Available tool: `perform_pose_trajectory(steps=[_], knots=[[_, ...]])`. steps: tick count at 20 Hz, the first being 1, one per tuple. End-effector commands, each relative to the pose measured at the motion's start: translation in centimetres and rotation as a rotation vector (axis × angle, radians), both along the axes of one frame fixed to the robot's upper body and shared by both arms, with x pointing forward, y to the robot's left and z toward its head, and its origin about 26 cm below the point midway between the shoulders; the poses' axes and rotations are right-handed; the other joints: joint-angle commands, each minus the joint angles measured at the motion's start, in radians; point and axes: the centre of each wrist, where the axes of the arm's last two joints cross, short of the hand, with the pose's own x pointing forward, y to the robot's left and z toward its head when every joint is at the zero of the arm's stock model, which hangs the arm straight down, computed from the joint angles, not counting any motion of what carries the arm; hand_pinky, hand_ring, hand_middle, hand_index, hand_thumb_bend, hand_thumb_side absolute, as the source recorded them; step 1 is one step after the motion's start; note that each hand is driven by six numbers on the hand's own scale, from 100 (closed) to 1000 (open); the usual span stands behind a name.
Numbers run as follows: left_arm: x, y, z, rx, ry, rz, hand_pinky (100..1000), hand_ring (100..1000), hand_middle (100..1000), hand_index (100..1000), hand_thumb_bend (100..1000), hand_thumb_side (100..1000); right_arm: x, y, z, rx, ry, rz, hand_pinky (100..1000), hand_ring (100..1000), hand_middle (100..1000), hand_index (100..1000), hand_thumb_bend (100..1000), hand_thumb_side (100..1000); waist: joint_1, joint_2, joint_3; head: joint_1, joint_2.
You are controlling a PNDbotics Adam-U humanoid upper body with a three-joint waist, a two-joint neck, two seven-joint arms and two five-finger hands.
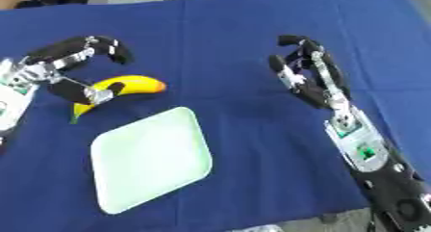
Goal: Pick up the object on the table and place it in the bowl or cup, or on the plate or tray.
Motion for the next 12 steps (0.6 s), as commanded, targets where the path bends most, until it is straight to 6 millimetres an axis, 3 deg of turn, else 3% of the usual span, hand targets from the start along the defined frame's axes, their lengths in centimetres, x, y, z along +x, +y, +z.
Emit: perform_pose_trajectory(steps=[1,12], knots=[[0.3,0.31,1.06,0.205,-0.054,-0.184,661,691,730,817,100,495,0.15,-0.05,1.0,-0.004,-0.025,0.011,348,557,748,849,507,788,-0.002,-0.015,-0.003,0.01,-0.009],[0.59,0.28,0.26,0.238,-0.047,-0.164,667,691,731,818,100,495,0.16,0.08,1.0,-0.003,-0.022,0.023,349,558,749,851,506,783,-0.002,-0.011,-0.01,0.017,-0.013]])
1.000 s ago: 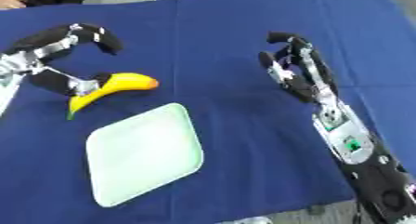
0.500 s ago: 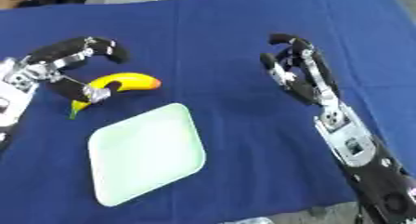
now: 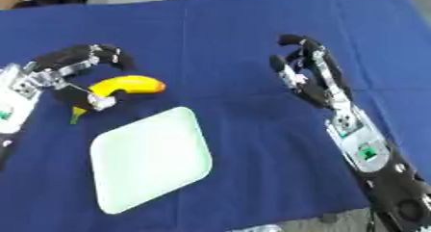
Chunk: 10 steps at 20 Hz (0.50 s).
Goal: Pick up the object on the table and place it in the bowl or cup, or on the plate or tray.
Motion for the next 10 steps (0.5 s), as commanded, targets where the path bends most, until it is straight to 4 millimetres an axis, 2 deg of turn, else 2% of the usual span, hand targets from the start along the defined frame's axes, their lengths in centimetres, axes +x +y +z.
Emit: perform_pose_trajectory(steps=[1,10], knots=[[0.37,0.03,1.4,0.184,-0.039,-0.179,665,685,727,817,100,490,0.14,0.08,0.96,-0.004,-0.024,0.015,349,558,749,851,505,782,-0.001,-0.013,-0.004,0.013,-0.013],[0.77,-0.34,1.2,0.192,-0.056,-0.155,634,639,703,810,100,452,0.22,0.36,1.2,-0.005,-0.028,0.032,350,558,749,852,506,777,0.001,-0.002,-0.02,0.026,-0.02]])
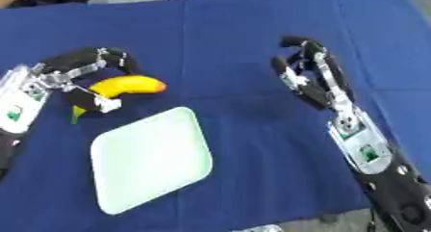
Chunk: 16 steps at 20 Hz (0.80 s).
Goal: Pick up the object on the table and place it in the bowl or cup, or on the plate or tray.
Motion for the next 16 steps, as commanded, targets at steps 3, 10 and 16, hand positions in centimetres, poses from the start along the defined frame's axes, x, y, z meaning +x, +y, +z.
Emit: perform_pose_trajectory(steps=[3,10,16], knots=[[0.5,-0.03,1.33,0.166,-0.041,-0.146,625,626,694,807,100,439,0.2,0.23,1.21,-0.001,-0.031,0.02,351,558,749,852,505,777,0.0,-0.011,-0.007,0.016,-0.018],[0.52,-0.17,1.01,0.191,-0.07,-0.125,335,447,554,759,100,260,0.22,0.29,1.3,-0.001,-0.033,0.026,352,559,750,853,505,774,0.002,-0.007,-0.012,0.018,-0.018],[0.4,0.05,0.9,0.201,-0.112,-0.105,100,115,333,641,100,245,0.21,0.2,1.26,-0.001,-0.032,0.024,353,560,751,854,505,774,0.001,-0.008,-0.008,0.015,-0.016]])
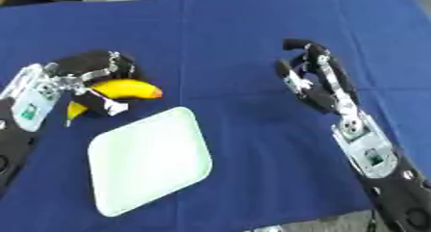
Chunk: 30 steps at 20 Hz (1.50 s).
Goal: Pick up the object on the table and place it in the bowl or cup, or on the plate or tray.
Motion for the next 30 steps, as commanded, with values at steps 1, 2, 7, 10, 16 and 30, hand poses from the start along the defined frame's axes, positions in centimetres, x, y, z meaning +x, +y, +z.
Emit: perform_pose_trajectory(steps=[1,2,7,10,16,30], knots=[[0.1,0.3,1.2,0.102,-0.033,-0.078,100,100,302,623,100,246,0.1,0.0,1.2,0.001,-0.033,0.008,353,560,751,854,505,775,-0.002,-0.016,0.003,0.003,-0.01],[0.1,0.4,1.1,0.1,-0.039,-0.077,100,100,242,583,100,250,0.1,0.0,1.1,0.0,-0.033,0.007,354,560,751,854,505,774,-0.002,-0.017,0.004,0.002,-0.01],[0.0,0.5,1.1,0.108,-0.063,-0.065,100,100,171,535,100,296,0.2,0.0,1.1,-0.001,-0.033,0.009,355,561,752,855,506,774,-0.003,-0.017,0.008,0.001,-0.009],[0.0,0.4,1.0,0.125,-0.072,-0.061,100,100,161,525,100,314,0.2,0.0,1.2,-0.003,-0.033,0.011,356,562,752,855,507,773,-0.004,-0.016,0.009,0.002,-0.009],[0.1,0.3,0.8,0.14,-0.079,-0.062,100,100,157,522,100,325,0.2,0.0,1.2,-0.004,-0.032,0.015,358,563,753,856,508,772,-0.005,-0.016,0.009,0.001,-0.009],[-0.1,0.0,1.9,0.059,-0.155,-0.075,100,100,100,215,100,366,0.2,-0.1,1.1,-0.006,-0.029,0.02,361,565,755,859,508,768,-0.005,-0.016,0.012,-0.001,-0.01]])
